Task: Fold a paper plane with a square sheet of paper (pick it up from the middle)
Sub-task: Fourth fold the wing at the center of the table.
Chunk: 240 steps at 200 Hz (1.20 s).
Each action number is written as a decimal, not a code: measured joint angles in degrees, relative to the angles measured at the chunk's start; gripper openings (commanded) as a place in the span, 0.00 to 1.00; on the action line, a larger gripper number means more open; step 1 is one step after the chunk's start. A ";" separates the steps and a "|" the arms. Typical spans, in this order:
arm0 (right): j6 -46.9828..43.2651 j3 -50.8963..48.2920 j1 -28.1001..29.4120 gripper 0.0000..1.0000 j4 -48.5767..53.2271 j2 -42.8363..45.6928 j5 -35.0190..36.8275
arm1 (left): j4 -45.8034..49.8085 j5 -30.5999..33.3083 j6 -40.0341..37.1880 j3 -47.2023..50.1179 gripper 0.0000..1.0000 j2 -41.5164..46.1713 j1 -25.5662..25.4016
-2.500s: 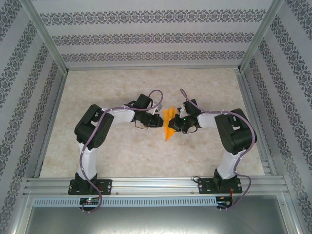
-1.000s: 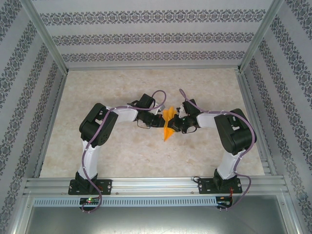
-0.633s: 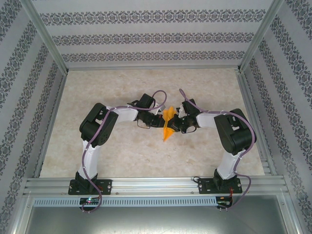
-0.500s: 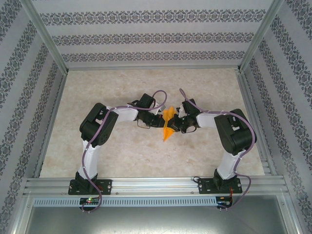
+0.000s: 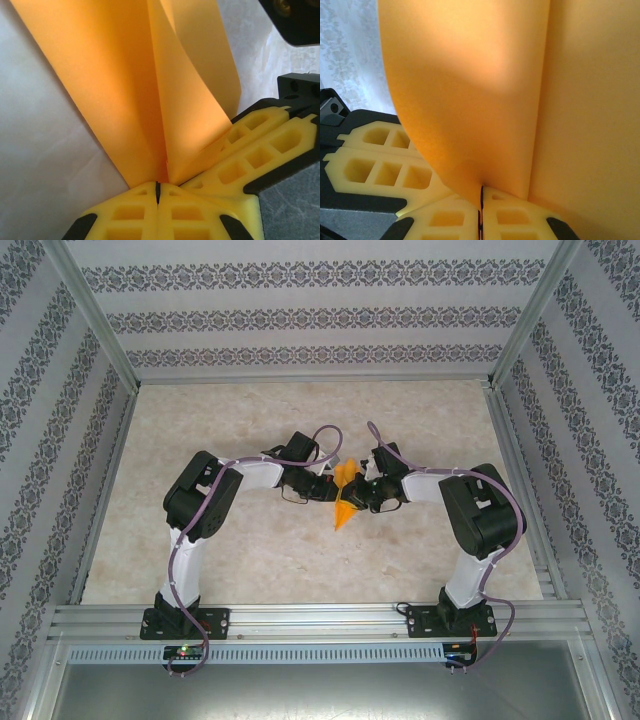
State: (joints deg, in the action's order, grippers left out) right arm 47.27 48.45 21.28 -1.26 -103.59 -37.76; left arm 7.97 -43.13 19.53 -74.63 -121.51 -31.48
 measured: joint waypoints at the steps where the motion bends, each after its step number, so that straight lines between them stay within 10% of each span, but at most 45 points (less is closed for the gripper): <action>1: 0.00 -0.02 0.00 0.09 -0.04 -0.02 0.02 | 0.00 0.00 0.02 0.02 0.00 0.00 0.00; 81: -0.04 -0.85 -0.02 0.11 -2.25 -1.07 -0.04 | -2.75 0.31 2.69 2.03 0.01 1.14 0.00; 240: -0.46 -3.41 -0.28 0.35 -8.83 0.09 -1.81 | 1.51 4.55 6.21 3.04 0.41 7.56 1.22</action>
State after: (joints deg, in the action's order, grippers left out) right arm 46.81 45.04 20.99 -10.09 -103.50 -39.57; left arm 9.47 -38.59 25.74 -71.59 -113.95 -30.26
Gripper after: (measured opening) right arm 0.342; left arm 0.391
